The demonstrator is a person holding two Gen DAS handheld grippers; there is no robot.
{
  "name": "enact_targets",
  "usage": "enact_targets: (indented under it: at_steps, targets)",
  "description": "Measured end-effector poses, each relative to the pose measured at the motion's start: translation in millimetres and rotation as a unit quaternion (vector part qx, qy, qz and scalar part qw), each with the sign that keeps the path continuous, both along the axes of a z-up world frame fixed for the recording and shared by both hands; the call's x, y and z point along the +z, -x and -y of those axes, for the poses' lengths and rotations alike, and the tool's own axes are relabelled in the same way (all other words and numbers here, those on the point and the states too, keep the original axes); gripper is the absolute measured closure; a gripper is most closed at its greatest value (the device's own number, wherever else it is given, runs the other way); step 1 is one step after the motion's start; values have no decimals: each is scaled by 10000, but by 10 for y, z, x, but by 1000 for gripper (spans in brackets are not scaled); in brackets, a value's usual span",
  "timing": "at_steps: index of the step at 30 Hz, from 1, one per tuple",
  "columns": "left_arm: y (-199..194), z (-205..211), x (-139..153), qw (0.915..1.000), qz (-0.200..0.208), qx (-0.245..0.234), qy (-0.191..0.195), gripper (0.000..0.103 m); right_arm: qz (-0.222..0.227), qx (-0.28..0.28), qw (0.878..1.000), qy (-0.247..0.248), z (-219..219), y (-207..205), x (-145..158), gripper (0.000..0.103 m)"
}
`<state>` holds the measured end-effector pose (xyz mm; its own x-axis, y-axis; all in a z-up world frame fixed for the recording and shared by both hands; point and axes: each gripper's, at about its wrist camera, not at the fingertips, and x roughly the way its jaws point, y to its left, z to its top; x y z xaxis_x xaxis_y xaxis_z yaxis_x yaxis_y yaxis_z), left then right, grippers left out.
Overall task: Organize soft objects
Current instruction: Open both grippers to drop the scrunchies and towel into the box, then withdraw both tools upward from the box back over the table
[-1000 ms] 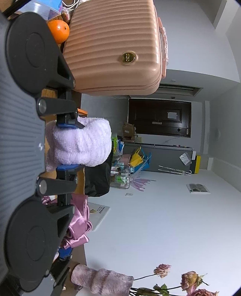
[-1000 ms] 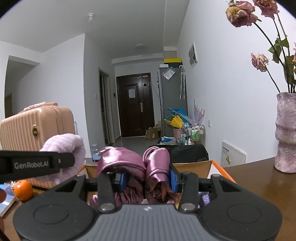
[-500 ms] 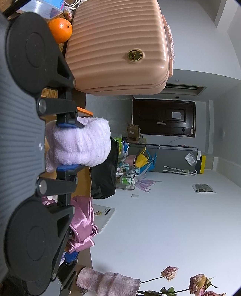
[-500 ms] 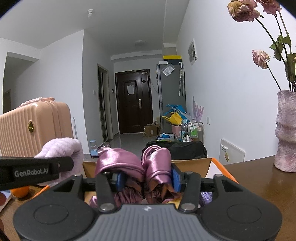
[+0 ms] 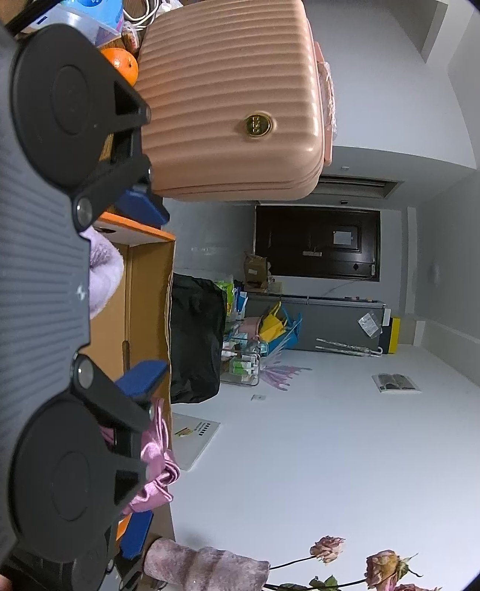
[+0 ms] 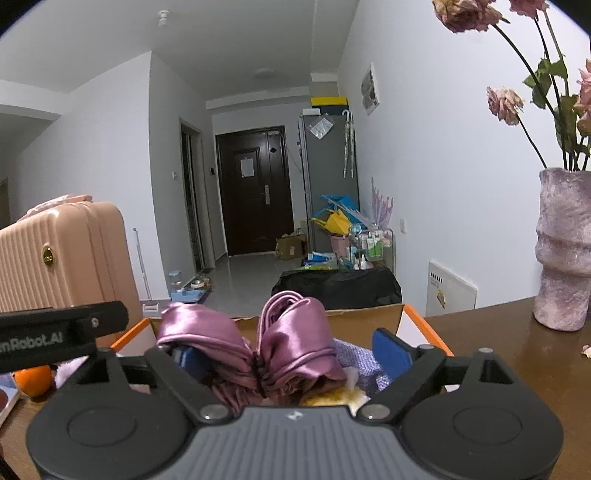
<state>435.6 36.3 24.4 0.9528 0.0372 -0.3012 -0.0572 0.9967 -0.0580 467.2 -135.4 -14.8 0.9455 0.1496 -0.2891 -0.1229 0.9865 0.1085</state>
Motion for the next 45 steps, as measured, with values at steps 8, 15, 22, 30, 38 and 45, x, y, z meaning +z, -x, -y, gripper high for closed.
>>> enact_targets:
  at_steps: [8,15,22,30,38,45]
  targets:
    - [86,18,40,10000,64,63,-1,9,-163,-25,9999,4,18,-14,39,1]
    - [136,9,87,9998,101,161,38,5,-466,20,9989,-13,64,-36,166,0]
    - [205,-39,148,9995,167,244,99,2,-495,-16,9988,-28,99,-1,247,0]
    - [257,-94,172,9994,86,337,32,0,-605,-122,9980,-96,178,28,261,0]
    - [323,-102,224,9996,26,282,63,0,-567,-38,9984,-7,207,122,291,0]
    - [442,-101,273,9997,-32,235,115,0,-490,6,9987,113,276,279,296,0]
